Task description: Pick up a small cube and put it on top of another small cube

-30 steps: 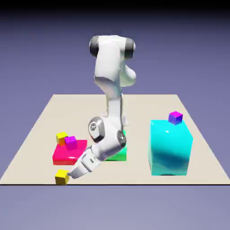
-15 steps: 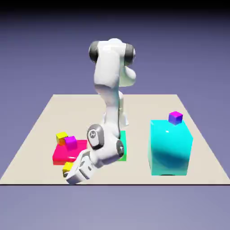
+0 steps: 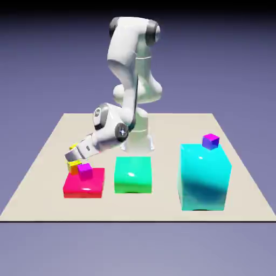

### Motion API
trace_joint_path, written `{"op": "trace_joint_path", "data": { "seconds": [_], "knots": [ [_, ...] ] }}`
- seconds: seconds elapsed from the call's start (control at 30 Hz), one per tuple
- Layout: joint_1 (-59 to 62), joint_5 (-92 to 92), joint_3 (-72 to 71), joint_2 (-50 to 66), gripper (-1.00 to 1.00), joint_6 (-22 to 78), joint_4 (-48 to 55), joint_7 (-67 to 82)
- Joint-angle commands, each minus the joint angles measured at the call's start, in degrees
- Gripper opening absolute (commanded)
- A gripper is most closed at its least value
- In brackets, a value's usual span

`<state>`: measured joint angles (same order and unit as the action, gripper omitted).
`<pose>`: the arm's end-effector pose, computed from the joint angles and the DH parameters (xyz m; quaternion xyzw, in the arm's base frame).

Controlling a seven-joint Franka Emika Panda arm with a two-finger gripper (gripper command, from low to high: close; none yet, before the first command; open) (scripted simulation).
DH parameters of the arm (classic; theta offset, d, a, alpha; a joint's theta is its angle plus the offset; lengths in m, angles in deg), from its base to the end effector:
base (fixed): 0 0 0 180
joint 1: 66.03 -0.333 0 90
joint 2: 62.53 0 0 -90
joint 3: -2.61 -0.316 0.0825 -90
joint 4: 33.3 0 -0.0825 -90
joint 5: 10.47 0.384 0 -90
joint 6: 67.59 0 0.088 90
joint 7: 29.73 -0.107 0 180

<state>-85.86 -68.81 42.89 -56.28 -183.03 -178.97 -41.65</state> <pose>0.3596 -0.1944 0.2271 0.8770 0.0826 -0.3015 0.3649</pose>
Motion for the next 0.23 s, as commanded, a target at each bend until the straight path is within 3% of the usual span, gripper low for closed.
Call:
{"op": "trace_joint_path", "data": {
  "seconds": [0.0,0.1,0.13,0.2],
  "knots": [
    [1.06,-1.13,0.42,1.98,-1.00,-2.53,-0.22,-0.82],
    [3.71,-3.43,1.40,6.67,-1.00,-8.45,-0.76,-2.60],
    [3.71,-3.43,1.40,6.67,1.00,-8.45,-0.76,-2.60],
    [2.60,-2.46,0.99,4.70,1.00,-5.96,-0.53,-1.85]
  ]
}}
